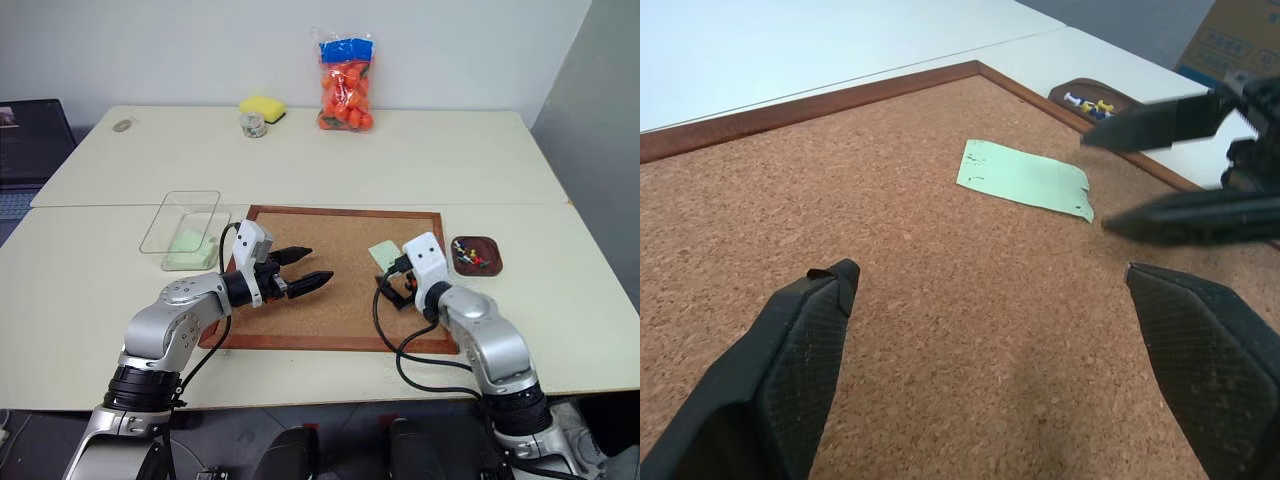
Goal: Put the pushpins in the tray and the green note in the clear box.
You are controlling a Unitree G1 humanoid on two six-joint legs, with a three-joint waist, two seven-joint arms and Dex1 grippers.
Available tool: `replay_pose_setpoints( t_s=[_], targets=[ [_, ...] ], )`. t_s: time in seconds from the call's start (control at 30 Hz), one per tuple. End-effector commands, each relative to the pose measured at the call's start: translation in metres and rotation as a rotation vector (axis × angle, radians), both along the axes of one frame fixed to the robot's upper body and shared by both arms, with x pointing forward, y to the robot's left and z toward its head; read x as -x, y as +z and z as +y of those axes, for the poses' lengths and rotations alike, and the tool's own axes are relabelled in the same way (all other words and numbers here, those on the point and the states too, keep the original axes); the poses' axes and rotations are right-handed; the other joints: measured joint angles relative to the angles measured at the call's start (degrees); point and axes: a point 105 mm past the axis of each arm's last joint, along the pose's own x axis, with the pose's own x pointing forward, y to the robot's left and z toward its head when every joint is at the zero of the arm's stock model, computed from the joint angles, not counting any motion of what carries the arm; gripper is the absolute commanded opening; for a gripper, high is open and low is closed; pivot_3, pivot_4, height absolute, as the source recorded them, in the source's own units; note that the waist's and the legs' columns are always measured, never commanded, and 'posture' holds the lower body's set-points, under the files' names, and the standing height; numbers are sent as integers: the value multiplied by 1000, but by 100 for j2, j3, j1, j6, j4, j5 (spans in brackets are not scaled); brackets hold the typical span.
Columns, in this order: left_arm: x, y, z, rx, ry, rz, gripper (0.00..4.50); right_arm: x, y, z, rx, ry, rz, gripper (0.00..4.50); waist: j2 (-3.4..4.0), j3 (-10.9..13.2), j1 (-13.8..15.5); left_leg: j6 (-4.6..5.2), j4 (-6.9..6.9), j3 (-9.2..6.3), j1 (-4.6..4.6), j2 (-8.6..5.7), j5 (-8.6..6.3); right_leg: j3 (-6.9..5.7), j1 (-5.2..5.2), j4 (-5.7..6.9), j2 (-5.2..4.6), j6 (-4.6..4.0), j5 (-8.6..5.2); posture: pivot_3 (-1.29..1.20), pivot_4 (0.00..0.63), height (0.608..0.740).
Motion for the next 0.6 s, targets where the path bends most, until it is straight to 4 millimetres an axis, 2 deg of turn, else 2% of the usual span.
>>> replay_pose_setpoints(
  t_s=[0.03,0.33,0.47,0.6],
  targets=[
    [-2,11,1,-3,-5,-53,4500,-9,5,-5,20,-42,-55,4468,0,0,0,0,0,-1,0,0,0,-1,0,0,0,0,0,0,150,740],
    [0,10,1,0,-6,-53,4500,-17,-6,-14,14,-77,-10,4468,0,0,0,0,2,-2,3,1,1,-2,2,4,1,1,2,0,150,740],
    [0,9,1,1,-6,-50,4500,-22,-7,-16,1,-98,7,3955,-1,-1,0,1,3,-1,5,1,1,0,3,4,1,5,4,0,150,740],
    [1,8,1,3,-6,-48,4500,-25,-5,-18,-17,-116,17,3057,-1,-1,0,4,4,-2,5,1,4,-1,4,5,0,10,7,0,150,740]
  ],
)
